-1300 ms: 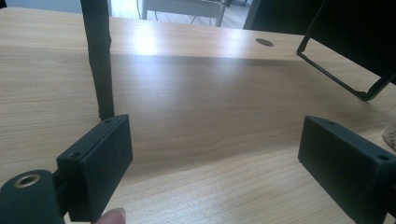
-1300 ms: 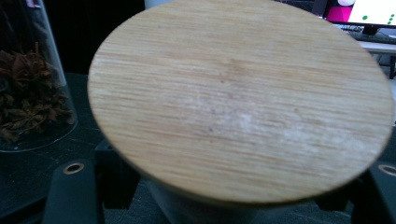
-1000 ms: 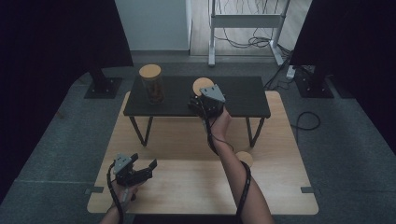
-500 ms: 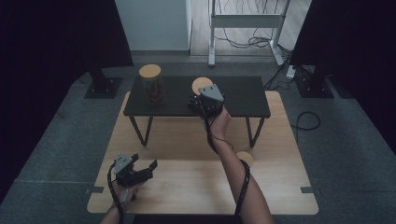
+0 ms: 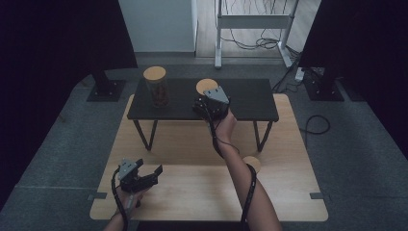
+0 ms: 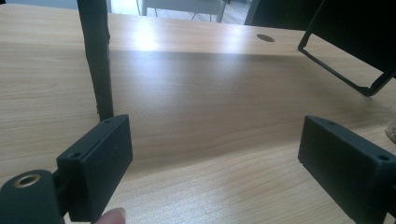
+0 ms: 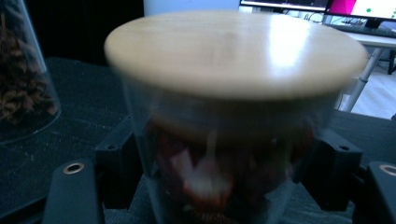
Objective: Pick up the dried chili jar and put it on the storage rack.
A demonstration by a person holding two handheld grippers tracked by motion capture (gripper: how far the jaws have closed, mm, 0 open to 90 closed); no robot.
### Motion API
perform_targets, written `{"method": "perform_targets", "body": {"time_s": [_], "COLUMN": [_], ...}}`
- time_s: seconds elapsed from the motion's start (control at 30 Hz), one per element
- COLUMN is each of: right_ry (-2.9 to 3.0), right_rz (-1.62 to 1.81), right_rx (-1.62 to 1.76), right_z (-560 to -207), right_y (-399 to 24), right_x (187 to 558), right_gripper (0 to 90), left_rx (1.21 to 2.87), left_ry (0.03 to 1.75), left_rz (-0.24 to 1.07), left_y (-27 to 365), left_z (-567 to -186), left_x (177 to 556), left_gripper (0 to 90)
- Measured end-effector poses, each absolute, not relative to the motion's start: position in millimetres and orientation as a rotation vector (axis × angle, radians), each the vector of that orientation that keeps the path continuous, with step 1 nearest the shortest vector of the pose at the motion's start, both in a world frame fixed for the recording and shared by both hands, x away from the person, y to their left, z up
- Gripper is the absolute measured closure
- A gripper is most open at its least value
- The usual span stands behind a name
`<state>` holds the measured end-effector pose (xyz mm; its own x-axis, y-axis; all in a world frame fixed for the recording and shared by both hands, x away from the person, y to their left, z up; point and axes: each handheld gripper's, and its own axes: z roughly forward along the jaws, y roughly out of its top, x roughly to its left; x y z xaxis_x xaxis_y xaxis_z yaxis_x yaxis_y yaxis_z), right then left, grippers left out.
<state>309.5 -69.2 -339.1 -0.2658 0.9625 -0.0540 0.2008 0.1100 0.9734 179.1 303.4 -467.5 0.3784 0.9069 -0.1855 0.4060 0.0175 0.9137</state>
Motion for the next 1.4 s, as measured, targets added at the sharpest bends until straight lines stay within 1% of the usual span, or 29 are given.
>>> {"method": "perform_targets", "body": {"time_s": [0.9, 1.13, 1.3, 1.4], "right_ry": [1.603, 1.623, 1.617, 1.603], "right_rz": [1.223, 1.221, 1.232, 1.244], "right_rx": [1.174, 1.153, 1.140, 1.129], "right_z": [-340, -338, -341, -342], "right_y": [-68, -68, -68, -70], "right_x": [309, 307, 301, 294], "right_gripper": [23.6, 13.5, 4.6, 3.4], "left_rx": [1.586, 1.587, 1.587, 1.586], "left_ry": [1.202, 1.200, 1.195, 1.192], "left_rz": [0.593, 0.594, 0.595, 0.598], "left_y": [302, 302, 301, 301], "left_z": [-468, -468, -467, -467], "left_x": [179, 179, 178, 177], "left_gripper": [9.5, 9.5, 9.5, 9.5]}}
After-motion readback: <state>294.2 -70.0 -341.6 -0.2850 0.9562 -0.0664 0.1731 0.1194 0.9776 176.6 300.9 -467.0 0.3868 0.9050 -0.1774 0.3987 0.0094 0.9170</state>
